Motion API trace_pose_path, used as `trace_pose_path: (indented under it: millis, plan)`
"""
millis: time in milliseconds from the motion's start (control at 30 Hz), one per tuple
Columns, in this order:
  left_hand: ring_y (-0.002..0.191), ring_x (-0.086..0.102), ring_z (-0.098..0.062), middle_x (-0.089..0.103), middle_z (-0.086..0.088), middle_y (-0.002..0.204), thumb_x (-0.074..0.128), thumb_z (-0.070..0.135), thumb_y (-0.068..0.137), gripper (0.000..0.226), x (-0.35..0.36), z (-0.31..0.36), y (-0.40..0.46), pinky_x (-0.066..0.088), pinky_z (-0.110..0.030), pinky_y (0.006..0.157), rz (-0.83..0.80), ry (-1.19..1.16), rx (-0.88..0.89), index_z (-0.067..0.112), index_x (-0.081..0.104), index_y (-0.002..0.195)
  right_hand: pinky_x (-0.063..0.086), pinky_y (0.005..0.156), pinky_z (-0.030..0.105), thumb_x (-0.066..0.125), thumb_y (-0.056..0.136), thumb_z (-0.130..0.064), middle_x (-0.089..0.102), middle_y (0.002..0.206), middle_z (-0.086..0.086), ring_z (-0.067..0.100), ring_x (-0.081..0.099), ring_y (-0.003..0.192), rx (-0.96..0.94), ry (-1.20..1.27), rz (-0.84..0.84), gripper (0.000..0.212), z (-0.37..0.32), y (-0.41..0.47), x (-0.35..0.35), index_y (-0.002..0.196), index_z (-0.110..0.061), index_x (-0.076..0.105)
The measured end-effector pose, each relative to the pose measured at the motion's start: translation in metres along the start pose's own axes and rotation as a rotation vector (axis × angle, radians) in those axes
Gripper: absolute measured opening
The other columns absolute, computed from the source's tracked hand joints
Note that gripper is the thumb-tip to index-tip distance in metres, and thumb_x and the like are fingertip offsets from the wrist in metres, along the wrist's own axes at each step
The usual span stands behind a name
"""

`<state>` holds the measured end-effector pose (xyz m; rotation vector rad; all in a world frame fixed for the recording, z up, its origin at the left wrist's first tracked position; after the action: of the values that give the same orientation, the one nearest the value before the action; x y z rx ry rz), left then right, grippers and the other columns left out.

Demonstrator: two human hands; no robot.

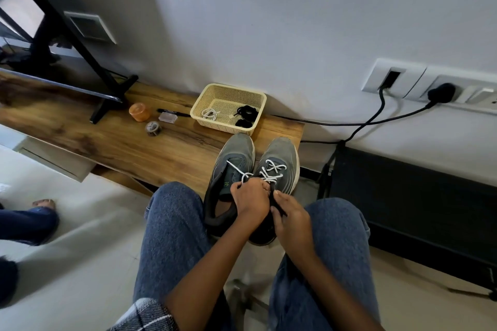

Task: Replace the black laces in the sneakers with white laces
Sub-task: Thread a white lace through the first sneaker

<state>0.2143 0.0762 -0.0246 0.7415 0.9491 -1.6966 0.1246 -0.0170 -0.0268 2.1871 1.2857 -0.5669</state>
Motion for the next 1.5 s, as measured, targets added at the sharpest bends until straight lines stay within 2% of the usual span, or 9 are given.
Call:
trace_pose_path:
  millis: [300,400,533,633,867,967,1100,1267,1500]
  plan:
    - [0.093,0.051,-0.021,0.066,-0.006,0.083,0.051,0.016,0.096,0.018,-0.009,0.006,-0.013,0.03,-0.025,0.092,0.083,-0.037,0.131,0.012,0.065,0.086,0.036,0.096,0.014,0.062,0.08,0.0,0.067,0.11,0.012,0.021,0.063,0.102,-0.034,-0.051,0.011,0.032,-0.008,-0.003,-0.002,0.112,0.001,0.067]
    - [0.091,0.054,-0.017,0.068,-0.002,0.085,0.056,0.014,0.093,0.013,-0.005,0.003,-0.012,0.034,-0.03,0.1,0.09,-0.102,0.131,0.013,0.068,0.088,0.037,0.094,0.015,0.06,0.08,-0.006,0.068,0.109,0.012,0.024,0.065,0.1,-0.014,-0.037,-0.003,0.032,-0.005,-0.002,-0.001,0.111,0.001,0.068]
    - [0.092,0.059,-0.019,0.066,-0.003,0.093,0.065,0.009,0.086,0.009,-0.007,0.005,-0.009,0.044,-0.038,0.095,0.136,-0.135,0.125,0.013,0.073,0.088,0.034,0.096,0.008,0.065,0.078,-0.008,0.068,0.109,0.011,0.02,0.064,0.1,-0.014,-0.014,-0.01,0.034,-0.002,-0.001,0.0,0.111,0.0,0.068]
    - [0.08,0.051,-0.012,0.069,0.0,0.086,0.06,0.012,0.091,0.012,-0.009,0.007,-0.01,0.038,-0.033,0.101,0.155,-0.09,0.143,0.015,0.07,0.087,0.033,0.097,0.006,0.071,0.077,-0.002,0.068,0.109,0.01,0.019,0.063,0.101,-0.023,-0.009,-0.005,0.035,-0.002,-0.001,0.001,0.112,-0.001,0.067]
    - [0.09,0.06,-0.012,0.068,0.004,0.088,0.048,0.021,0.099,0.014,-0.004,0.005,-0.011,0.017,-0.028,0.11,0.139,0.008,0.134,0.02,0.062,0.096,0.036,0.097,0.01,0.069,0.078,-0.003,0.067,0.112,0.01,0.017,0.061,0.104,-0.035,-0.005,-0.002,0.037,-0.002,-0.001,0.0,0.115,-0.002,0.066]
    - [0.092,0.059,-0.01,0.069,0.005,0.088,0.053,0.021,0.096,0.011,-0.002,-0.001,-0.008,0.017,-0.024,0.105,0.129,-0.11,0.075,0.021,0.065,0.094,0.035,0.098,0.009,0.069,0.077,-0.003,0.067,0.112,0.009,0.017,0.061,0.104,-0.021,0.005,0.009,0.037,0.0,-0.001,-0.002,0.114,-0.002,0.067]
    - [0.095,0.059,-0.012,0.069,0.009,0.084,0.064,0.022,0.089,0.006,0.002,-0.012,-0.003,0.018,-0.019,0.085,0.116,-0.258,-0.008,0.026,0.068,0.087,0.037,0.097,0.01,0.069,0.077,-0.002,0.068,0.111,0.01,0.016,0.062,0.103,-0.028,0.017,0.021,0.036,-0.002,-0.001,-0.004,0.113,-0.002,0.067]
    - [0.092,0.062,-0.011,0.061,0.018,0.072,0.068,0.017,0.086,0.015,0.002,-0.014,-0.004,0.033,-0.029,0.096,0.129,-0.326,-0.041,0.029,0.061,0.083,0.036,0.097,0.009,0.072,0.075,0.002,0.068,0.111,0.01,0.016,0.062,0.102,-0.023,0.018,0.028,0.038,-0.001,-0.001,-0.003,0.112,-0.001,0.067]
    - [0.108,0.057,-0.017,0.07,0.008,0.093,0.06,0.019,0.088,0.015,-0.001,-0.013,-0.007,0.028,-0.029,0.1,0.12,-0.302,-0.158,0.027,0.058,0.1,0.039,0.096,0.012,0.073,0.071,0.007,0.069,0.109,0.008,0.016,0.063,0.101,-0.031,0.013,0.029,0.041,-0.003,-0.001,0.0,0.111,-0.003,0.069]
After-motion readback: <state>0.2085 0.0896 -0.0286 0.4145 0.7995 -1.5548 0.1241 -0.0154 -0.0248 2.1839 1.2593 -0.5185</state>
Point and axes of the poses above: each hand's wrist, its own y-axis towards the middle knuckle, its own x-axis out of the palm, z = x × y, the point moved 10 cm from there along y, towards the middle knuckle
